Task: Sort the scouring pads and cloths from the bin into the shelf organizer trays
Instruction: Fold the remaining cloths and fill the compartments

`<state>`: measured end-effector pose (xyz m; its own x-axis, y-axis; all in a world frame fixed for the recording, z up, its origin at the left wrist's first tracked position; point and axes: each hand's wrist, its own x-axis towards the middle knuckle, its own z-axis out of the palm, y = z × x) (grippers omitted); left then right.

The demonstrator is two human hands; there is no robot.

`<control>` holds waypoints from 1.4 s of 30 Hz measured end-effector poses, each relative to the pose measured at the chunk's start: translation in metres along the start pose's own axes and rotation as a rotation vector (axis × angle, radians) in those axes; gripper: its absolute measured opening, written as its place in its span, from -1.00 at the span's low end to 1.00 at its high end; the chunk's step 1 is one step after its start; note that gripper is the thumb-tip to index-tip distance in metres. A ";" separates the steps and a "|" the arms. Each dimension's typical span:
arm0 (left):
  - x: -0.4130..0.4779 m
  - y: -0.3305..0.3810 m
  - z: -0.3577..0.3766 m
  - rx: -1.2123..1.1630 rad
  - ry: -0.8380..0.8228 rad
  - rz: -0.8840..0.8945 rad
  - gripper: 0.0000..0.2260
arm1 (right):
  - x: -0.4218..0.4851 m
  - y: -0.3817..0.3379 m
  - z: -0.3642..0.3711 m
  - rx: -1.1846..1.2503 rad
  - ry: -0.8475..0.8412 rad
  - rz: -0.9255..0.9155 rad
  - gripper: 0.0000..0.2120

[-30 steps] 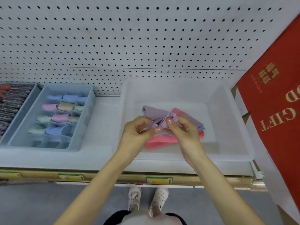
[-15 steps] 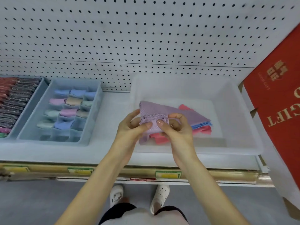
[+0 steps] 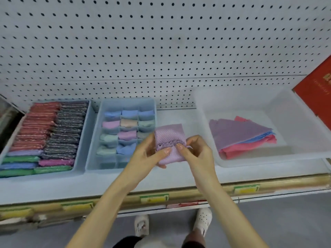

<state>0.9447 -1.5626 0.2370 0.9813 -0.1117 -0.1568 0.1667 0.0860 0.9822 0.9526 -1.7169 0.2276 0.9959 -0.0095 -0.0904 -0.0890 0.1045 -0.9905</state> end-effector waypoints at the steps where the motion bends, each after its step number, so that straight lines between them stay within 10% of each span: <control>1: -0.005 0.001 -0.013 -0.007 -0.011 -0.013 -0.69 | -0.004 0.001 0.012 0.004 0.001 0.029 -0.79; 6: -0.028 0.012 -0.062 -0.042 -0.143 -0.063 -0.74 | -0.009 -0.012 0.039 0.110 -0.302 0.256 -0.54; 15: -0.037 0.023 -0.111 -0.360 -0.176 -0.146 -0.78 | 0.000 -0.021 0.069 0.145 -0.541 0.240 -0.69; 25: -0.032 0.009 -0.119 0.085 0.172 -0.198 -0.82 | 0.009 0.007 0.093 -0.298 -0.430 -0.022 -0.76; 35: -0.012 -0.020 -0.151 0.222 0.231 -0.202 -0.65 | 0.052 0.022 0.107 -0.709 -0.713 0.058 -0.87; 42: 0.012 -0.066 -0.192 1.018 0.417 0.071 -0.71 | 0.090 0.043 0.092 -1.353 -0.485 -0.234 -0.83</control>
<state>0.9640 -1.3794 0.1502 0.9728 0.2209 0.0692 0.1395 -0.7981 0.5861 1.0406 -1.6223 0.1865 0.8740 0.4638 -0.1450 0.3961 -0.8528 -0.3403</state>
